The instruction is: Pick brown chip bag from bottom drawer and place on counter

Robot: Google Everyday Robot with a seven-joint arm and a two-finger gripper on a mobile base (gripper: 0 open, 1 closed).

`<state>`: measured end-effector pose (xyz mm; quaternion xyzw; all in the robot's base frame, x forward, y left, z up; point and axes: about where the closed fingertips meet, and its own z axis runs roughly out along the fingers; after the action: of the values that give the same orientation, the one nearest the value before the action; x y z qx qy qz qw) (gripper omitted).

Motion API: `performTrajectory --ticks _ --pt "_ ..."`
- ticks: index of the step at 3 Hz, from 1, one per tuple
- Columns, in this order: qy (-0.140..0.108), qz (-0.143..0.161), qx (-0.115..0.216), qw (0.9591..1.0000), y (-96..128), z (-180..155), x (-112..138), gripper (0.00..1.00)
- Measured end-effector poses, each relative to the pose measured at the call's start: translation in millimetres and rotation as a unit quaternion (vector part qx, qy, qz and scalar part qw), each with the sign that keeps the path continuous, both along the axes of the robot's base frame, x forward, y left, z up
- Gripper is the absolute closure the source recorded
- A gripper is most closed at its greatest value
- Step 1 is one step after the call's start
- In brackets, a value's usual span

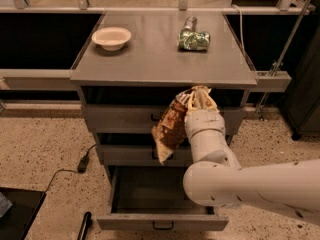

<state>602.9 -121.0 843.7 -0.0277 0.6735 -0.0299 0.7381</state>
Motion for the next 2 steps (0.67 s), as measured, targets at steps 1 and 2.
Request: performTrajectory --ticks 1,2 --pt "-0.089 0.028 -0.003 0.9956 27.4 86.8 -6.2 1.0" --pt "-0.092 0.028 0.002 0.9953 29.5 91.3 -4.1 1.0"
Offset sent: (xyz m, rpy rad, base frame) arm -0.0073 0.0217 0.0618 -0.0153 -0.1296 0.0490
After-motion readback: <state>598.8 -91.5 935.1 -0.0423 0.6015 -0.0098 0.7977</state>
